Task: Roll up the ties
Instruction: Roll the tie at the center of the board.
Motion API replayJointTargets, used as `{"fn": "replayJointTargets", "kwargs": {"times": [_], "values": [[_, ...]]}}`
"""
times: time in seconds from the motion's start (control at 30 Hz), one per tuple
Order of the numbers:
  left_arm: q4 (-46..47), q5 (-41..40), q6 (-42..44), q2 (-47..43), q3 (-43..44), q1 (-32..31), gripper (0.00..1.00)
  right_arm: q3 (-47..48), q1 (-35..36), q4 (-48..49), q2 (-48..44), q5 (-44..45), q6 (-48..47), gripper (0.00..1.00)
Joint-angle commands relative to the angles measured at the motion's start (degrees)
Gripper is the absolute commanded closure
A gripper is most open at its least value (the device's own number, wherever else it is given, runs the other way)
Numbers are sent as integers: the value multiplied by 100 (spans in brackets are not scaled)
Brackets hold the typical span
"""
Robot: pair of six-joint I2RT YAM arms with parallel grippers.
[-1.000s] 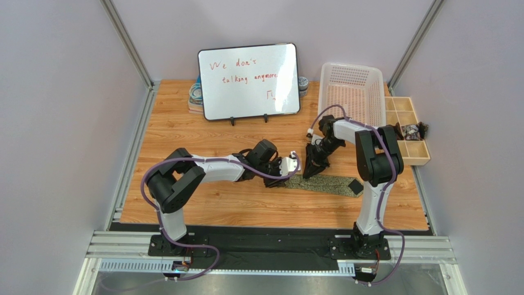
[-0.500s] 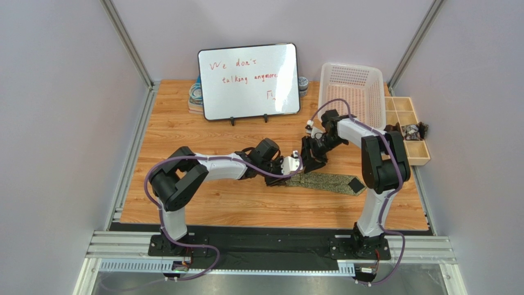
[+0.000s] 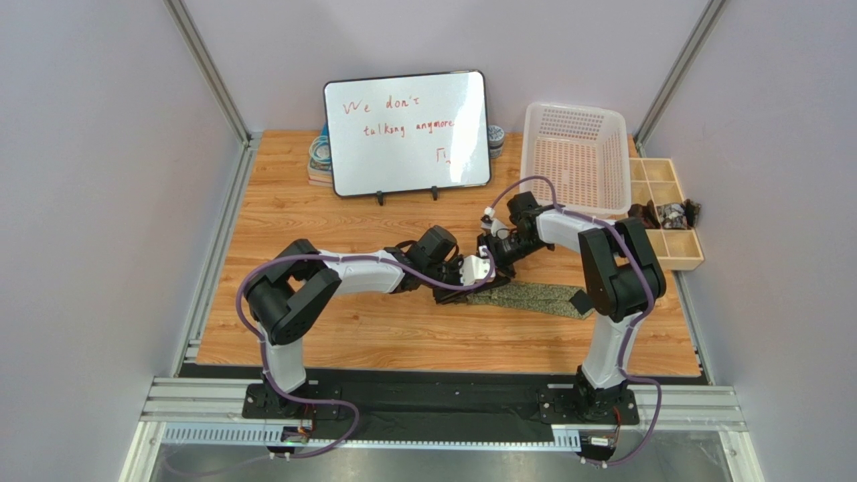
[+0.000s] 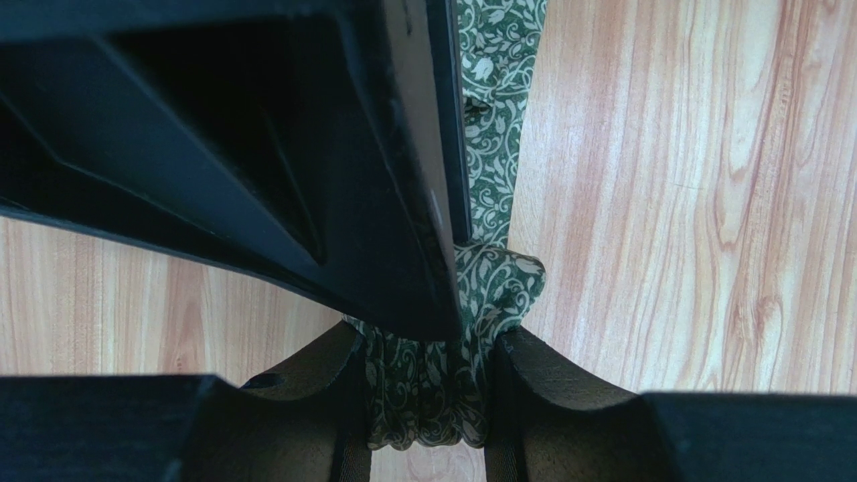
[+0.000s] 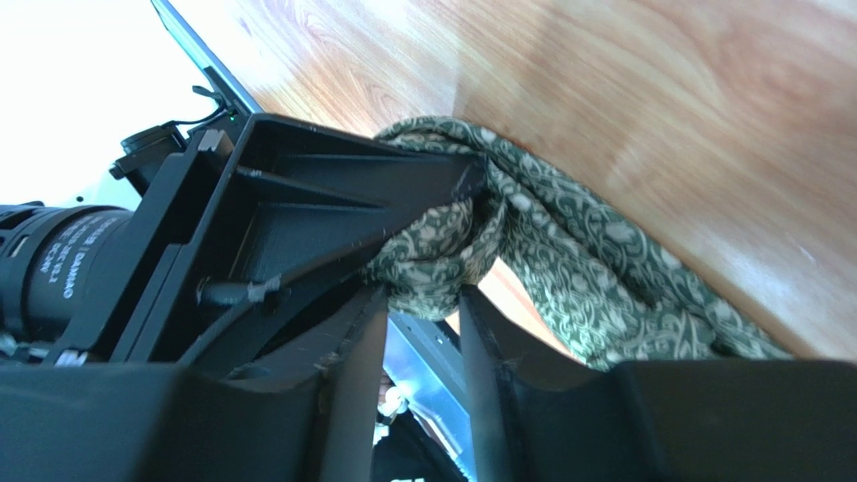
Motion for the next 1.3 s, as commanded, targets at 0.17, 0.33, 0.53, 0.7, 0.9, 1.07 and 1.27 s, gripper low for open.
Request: {"fn": "replayJointTargets", "kwargs": {"times": [0.17, 0.33, 0.53, 0.7, 0.9, 1.07, 1.27], "values": [[-588, -165, 43, 229, -30, 67, 64, 49, 59, 301, 402, 132, -11, 90], [-667, 81, 96, 132, 6, 102, 50, 13, -46, 301, 401, 334, -108, 100], [-747, 284, 140, -35, 102, 181, 33, -4, -161, 240, 515, 650, -152, 100], [-720, 485, 87, -202, 173, 234, 12, 40, -222, 204, 656, 949, -134, 100], [-545, 583, -45, -360, 138, 252, 1, 101, -240, 152, 858, 1406, -125, 100], [34, 381, -343, -360, -11, 261, 1, 154, -249, 125, 981, 1608, -117, 100], [659, 442, -440, -45, 146, 261, 1, 216, -249, 73, 1105, 1538, -152, 100]]}}
